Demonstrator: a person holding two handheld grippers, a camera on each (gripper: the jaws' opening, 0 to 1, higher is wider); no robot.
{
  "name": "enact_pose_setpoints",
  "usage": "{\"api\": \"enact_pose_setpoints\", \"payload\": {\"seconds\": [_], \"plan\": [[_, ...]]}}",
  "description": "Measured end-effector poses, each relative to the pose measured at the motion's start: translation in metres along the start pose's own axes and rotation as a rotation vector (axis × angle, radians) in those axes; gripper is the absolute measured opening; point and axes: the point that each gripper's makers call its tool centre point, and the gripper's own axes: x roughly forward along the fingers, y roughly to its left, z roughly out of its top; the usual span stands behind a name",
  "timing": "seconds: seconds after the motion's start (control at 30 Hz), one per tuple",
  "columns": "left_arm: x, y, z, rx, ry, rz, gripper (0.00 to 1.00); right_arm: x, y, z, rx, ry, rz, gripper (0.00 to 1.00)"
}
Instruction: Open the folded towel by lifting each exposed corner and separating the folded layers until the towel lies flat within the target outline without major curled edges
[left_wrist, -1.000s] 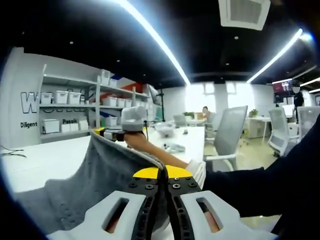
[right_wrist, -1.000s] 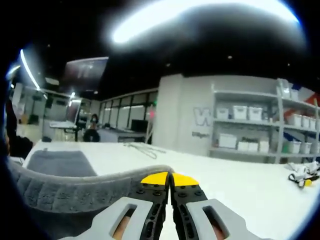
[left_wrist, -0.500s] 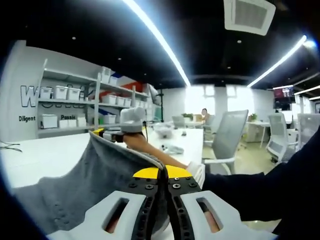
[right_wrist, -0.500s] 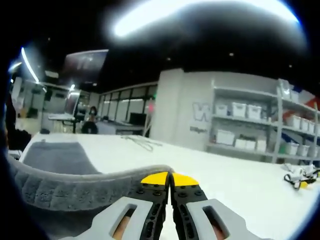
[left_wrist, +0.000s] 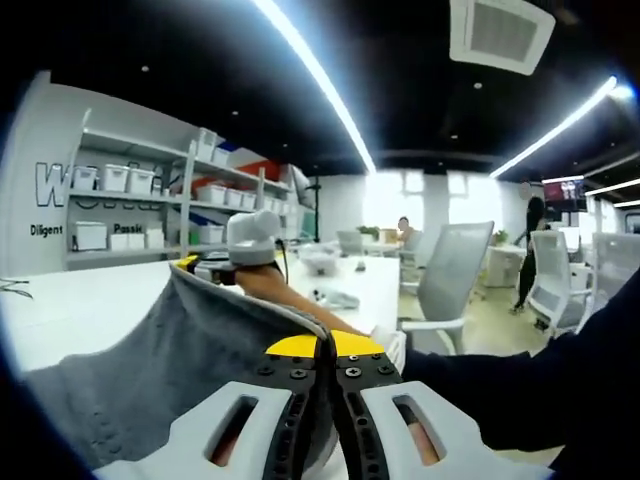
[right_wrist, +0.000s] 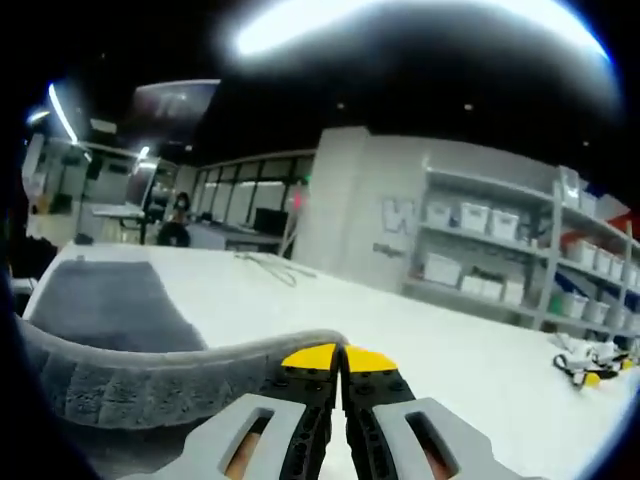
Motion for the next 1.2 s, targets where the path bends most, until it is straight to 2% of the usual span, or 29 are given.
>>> {"api": "enact_pose_setpoints", "payload": {"seconds": [0.17, 0.37, 0.6, 1.0, 1.2], "plan": [[0.006, -0.001, -0.002, -0.005, 0.005, -0.006, 0.02, -0.002, -0.005, -0.005, -0.002, 0.016, -0.010, 0.00], [0.011, 0.000, -0.004, -0.025, 0.007, -0.012, 0.02, -0.003, -0.009, -0.013, -0.049, 0.062, -0.045, 0.00], [0.018, -0.002, -0.010, -0.032, 0.021, -0.020, 0.02, -0.003, -0.011, -0.019, -0.076, 0.092, -0.054, 0.00], [0.032, -0.002, -0.015, -0.051, 0.035, -0.026, 0.02, -0.001, -0.024, -0.033, -0.025, 0.112, -0.067, 0.00], [0.038, 0.003, -0.027, -0.021, 0.070, -0.022, 0.03, 0.001, -0.026, -0.045, -0.012, 0.141, -0.070, 0.00]]}}
